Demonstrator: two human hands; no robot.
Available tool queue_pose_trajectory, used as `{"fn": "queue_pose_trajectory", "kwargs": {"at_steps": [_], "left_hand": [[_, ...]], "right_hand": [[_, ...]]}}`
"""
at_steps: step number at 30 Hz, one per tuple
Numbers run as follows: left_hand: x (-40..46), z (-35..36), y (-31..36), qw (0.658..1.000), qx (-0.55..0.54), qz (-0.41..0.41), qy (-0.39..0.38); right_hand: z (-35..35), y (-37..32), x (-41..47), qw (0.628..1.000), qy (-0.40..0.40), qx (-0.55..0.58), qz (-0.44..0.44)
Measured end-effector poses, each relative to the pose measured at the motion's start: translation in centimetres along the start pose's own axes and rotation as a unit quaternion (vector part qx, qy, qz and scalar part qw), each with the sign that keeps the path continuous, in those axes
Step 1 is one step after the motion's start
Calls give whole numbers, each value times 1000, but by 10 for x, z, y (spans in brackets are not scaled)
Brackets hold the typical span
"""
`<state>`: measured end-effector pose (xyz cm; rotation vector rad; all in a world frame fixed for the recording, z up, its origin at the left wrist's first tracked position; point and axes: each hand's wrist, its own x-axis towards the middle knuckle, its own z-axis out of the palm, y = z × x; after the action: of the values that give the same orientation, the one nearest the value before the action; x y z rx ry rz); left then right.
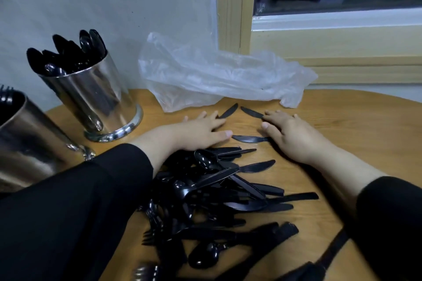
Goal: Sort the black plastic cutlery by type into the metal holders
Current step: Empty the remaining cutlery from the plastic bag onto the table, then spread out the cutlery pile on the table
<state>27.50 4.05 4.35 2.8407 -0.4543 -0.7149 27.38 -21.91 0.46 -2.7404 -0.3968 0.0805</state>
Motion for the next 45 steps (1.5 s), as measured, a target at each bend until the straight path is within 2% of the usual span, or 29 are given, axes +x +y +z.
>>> {"fn": "queue_pose_trajectory", "kwargs": {"at_steps": [5,7,9,12,14,16,18,20,22,29,32,35,37,41,43,45], "left_hand": [[-34,12,18,996,-30,71,-43],[-53,14,22,991,-96,96,-18],[-76,15,23,982,-146,109,55],[-115,31,7,950,-206,57,228],[-143,59,-10,932,-206,23,299],[-164,89,-22,946,-146,-7,288],[-169,107,-23,964,-104,-27,243],[-167,115,-11,972,-81,-25,219],[-162,118,9,973,-72,-14,219],[-166,146,65,966,-96,9,240],[-172,149,69,944,-169,18,284],[-176,147,60,887,-243,7,394],[-174,138,48,871,-213,-8,443],[-153,91,26,883,-68,-44,462],[-133,64,13,901,15,-58,430],[-109,43,-3,931,43,-78,355]], "right_hand": [[-13,-18,-45,993,-96,24,-65],[-20,-27,-66,990,-117,29,-71],[-26,-35,-88,990,-121,37,-59],[-29,-41,-129,995,-57,60,-56],[-20,-39,-163,997,-5,58,-46],[-6,-41,-197,998,3,47,-28],[7,-51,-221,999,-2,44,-12],[19,-61,-232,1000,0,18,-6],[26,-68,-236,999,27,-15,-8],[30,-68,-236,988,144,51,34],[30,-67,-231,987,150,57,23],[31,-65,-227,987,154,45,-7],[33,-64,-221,986,159,40,-35],[32,-67,-195,985,147,15,-89],[32,-70,-179,987,125,3,-97],[33,-71,-165,991,99,1,-95]]}}
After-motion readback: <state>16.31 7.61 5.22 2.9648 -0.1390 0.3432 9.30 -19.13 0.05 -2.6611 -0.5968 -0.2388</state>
